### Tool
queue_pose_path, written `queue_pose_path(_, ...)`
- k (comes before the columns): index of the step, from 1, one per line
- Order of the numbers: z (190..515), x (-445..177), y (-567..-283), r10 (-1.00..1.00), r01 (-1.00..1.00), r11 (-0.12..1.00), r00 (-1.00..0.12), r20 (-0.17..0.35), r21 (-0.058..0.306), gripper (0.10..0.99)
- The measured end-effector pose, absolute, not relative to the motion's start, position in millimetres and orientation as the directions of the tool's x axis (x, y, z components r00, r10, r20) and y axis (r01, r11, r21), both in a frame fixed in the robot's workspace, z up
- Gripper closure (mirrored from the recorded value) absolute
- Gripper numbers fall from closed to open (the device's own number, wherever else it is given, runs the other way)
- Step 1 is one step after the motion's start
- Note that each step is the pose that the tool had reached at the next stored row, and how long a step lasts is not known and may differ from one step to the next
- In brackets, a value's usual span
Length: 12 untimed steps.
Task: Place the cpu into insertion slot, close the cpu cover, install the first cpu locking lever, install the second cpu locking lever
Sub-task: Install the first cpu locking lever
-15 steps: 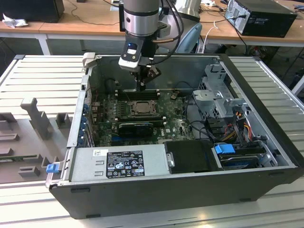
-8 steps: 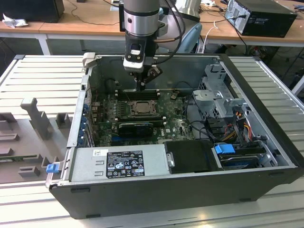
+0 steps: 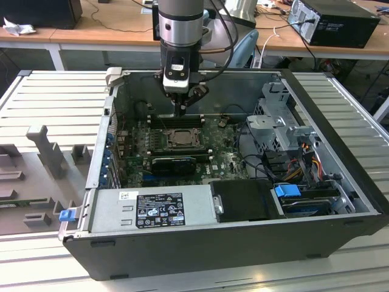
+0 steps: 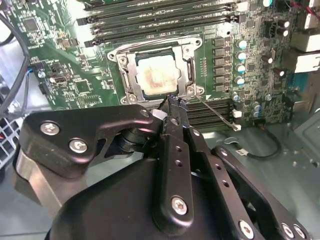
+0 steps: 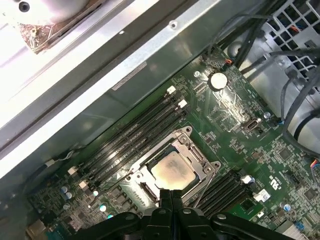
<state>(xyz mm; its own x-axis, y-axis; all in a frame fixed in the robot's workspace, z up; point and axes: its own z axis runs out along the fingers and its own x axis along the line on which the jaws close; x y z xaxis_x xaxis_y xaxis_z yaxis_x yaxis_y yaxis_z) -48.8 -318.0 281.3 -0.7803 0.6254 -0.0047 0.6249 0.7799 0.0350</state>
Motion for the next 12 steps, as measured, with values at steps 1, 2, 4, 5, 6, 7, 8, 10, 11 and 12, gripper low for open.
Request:
queue_pose_path(1, 281.3, -48.8, -318.0, 0.616, 0.616, 0.787, -0.787, -0.005, 0.035, 0.98)
queue_pose_path(2, 281.3, -48.8, -318.0, 0.609, 0.609, 0.793, -0.793, -0.005, 0.035, 0.98)
queue_pose_path(4, 281.3, -48.8, -318.0, 0.587, 0.587, 0.809, -0.809, -0.005, 0.035, 0.98)
queue_pose_path(5, 281.3, -48.8, -318.0, 0.58, 0.58, 0.814, -0.814, -0.005, 0.035, 0.98)
queue_pose_path(6, 281.3, -48.8, -318.0, 0.566, 0.565, 0.824, -0.825, -0.005, 0.035, 0.98)
queue_pose_path(7, 281.3, -48.8, -318.0, 0.558, 0.557, 0.83, -0.83, -0.005, 0.035, 0.98)
queue_pose_path(8, 281.3, -48.8, -318.0, 0.551, 0.55, 0.834, -0.835, -0.005, 0.035, 0.98)
queue_pose_path(10, 281.3, -48.8, -318.0, 0.528, 0.528, 0.849, -0.849, -0.005, 0.035, 0.98)
queue_pose_path(11, 281.3, -48.8, -318.0, 0.521, 0.521, 0.853, -0.853, -0.005, 0.035, 0.98)
queue_pose_path(12, 281.3, -48.8, -318.0, 0.51, 0.509, 0.86, -0.86, -0.005, 0.035, 0.98)
